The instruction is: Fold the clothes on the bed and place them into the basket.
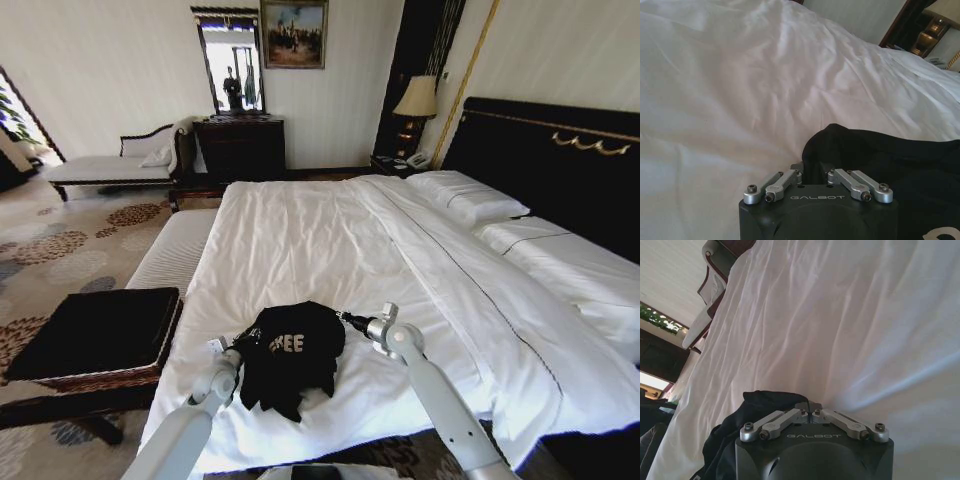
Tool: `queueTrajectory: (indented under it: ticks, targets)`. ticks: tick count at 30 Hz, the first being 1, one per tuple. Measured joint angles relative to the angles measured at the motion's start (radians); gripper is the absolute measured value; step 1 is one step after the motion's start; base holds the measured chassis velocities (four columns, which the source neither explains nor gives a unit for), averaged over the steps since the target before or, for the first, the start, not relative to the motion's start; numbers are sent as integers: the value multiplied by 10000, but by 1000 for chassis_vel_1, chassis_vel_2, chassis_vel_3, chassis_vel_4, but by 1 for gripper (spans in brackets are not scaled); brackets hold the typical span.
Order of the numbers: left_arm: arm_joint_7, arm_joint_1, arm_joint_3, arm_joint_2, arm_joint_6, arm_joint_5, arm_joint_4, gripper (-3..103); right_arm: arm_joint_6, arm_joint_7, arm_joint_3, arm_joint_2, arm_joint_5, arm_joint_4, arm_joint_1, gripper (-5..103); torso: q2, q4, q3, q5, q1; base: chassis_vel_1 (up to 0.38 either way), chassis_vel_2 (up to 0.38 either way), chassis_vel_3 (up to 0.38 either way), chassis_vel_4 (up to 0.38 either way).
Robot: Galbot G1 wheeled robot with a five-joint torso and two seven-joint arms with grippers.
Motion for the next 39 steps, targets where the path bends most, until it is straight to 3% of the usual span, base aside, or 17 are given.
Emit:
queueTrajectory:
  ticks: [1, 4, 5, 7, 15, 23, 29, 32, 39]
  targets:
    - [-11, 7, -8, 10, -3, 2, -24, 16, 1, 0, 0, -2, 5, 7, 0, 0, 1, 1, 0, 0, 0, 0, 0, 0, 0]
    - [-26, 9, -19, 20, -10, 4, -50, 16, 2, 1, -2, -5, 12, 17, 0, 0, 0, 1, 0, 0, 0, 0, 0, 0, 0]
    - [-60, 8, -40, 47, -26, 4, -140, 6, 4, 8, -25, -11, 23, 53, 2, 0, 0, 0, 0, 0, 0, 0, 0, 0, 0]
    - [-102, -2, -46, 96, -42, 14, -270, 3, 5, 28, -64, -11, 43, 140, 7, 0, 0, 1, 0, 0, 1, 0, 0, 0, 0]
    - [-125, -85, -92, 421, -128, 207, -994, 3, -2, 176, -53, -285, 264, 878, -34, 0, 0, 2, 0, 0, 0, 0, 0, 0, 0]
    - [-163, -845, -183, 1421, -196, 67, -2379, 3, 41, 792, 186, -1131, 1004, 2328, 374, 0, 0, 0, 0, 1, 0, 0, 0, 0, 0]
    - [-209, -2056, 6, 2593, -205, -490, -2989, 3, 150, 981, 272, -1865, 1380, 2954, 1153, 0, 0, 1, 0, 2, 0, 0, 0, 0, 0]
    - [-477, -3351, 496, 3409, -123, -1313, -3249, 3, 302, 1309, 138, -2444, 1946, 3037, 2380, 0, 0, 0, 0, 0, 1, 0, 0, 0, 0]
    - [-668, -5486, 1260, 4232, -37, -2272, -3284, 3, 389, 1850, -81, -3046, 3038, 3031, 4112, 0, 0, 1, 1, -2, 2, 0, 0, 0, 0]
